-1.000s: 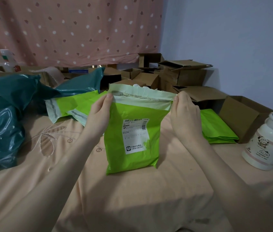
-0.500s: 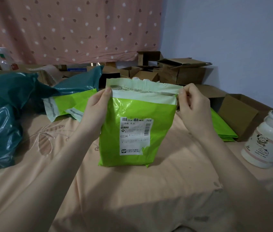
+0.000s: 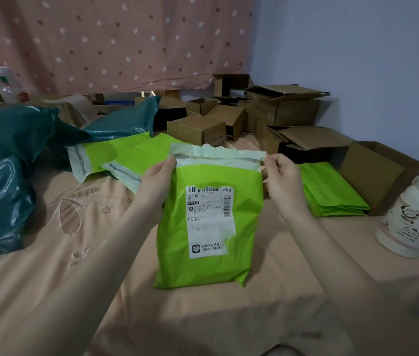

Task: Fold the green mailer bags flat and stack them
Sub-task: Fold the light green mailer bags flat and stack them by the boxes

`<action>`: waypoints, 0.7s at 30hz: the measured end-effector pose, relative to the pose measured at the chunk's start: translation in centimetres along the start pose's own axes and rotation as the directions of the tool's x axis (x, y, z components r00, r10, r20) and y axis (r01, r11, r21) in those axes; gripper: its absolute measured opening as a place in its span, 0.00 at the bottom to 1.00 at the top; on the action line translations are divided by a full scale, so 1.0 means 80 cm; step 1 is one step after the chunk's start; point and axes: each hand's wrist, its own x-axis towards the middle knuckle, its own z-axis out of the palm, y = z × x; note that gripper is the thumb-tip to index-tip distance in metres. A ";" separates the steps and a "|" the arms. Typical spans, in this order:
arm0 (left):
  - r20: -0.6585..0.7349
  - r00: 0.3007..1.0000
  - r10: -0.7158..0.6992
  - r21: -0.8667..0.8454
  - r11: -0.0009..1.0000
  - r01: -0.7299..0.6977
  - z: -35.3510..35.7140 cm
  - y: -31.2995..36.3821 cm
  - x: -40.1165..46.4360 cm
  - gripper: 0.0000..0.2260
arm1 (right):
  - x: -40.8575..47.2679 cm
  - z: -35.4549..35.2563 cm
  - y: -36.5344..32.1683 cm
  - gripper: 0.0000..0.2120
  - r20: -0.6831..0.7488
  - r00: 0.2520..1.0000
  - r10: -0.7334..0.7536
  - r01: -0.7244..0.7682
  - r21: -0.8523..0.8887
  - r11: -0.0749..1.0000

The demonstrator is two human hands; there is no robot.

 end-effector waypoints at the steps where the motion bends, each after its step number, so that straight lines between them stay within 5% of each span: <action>1: -0.012 1.000 -0.004 -0.005 1.000 0.004 0.002 -0.003 0.003 0.15 | -0.001 0.004 0.008 0.14 -0.002 0.999 0.033 -0.033 0.023 0.999; 6: -0.037 0.994 0.101 0.042 0.994 -0.100 0.006 -0.007 0.023 0.14 | -0.006 0.011 0.024 0.07 0.117 0.988 0.103 -0.114 0.090 0.989; 9: -0.018 0.988 0.150 0.123 0.981 -0.147 0.006 -0.016 0.038 0.14 | -0.010 0.013 0.031 0.15 0.220 0.971 0.094 -0.122 0.117 0.986; 17: 0.041 0.975 0.218 0.265 0.939 -0.221 0.012 -0.054 0.074 0.10 | 0.022 0.027 0.068 0.21 0.127 0.991 0.033 -0.010 -0.184 0.983; 21: 0.082 0.990 0.116 0.399 0.906 -0.140 0.015 -0.074 0.084 0.20 | 0.030 0.040 0.092 0.19 0.109 0.991 0.079 -0.052 -0.232 0.971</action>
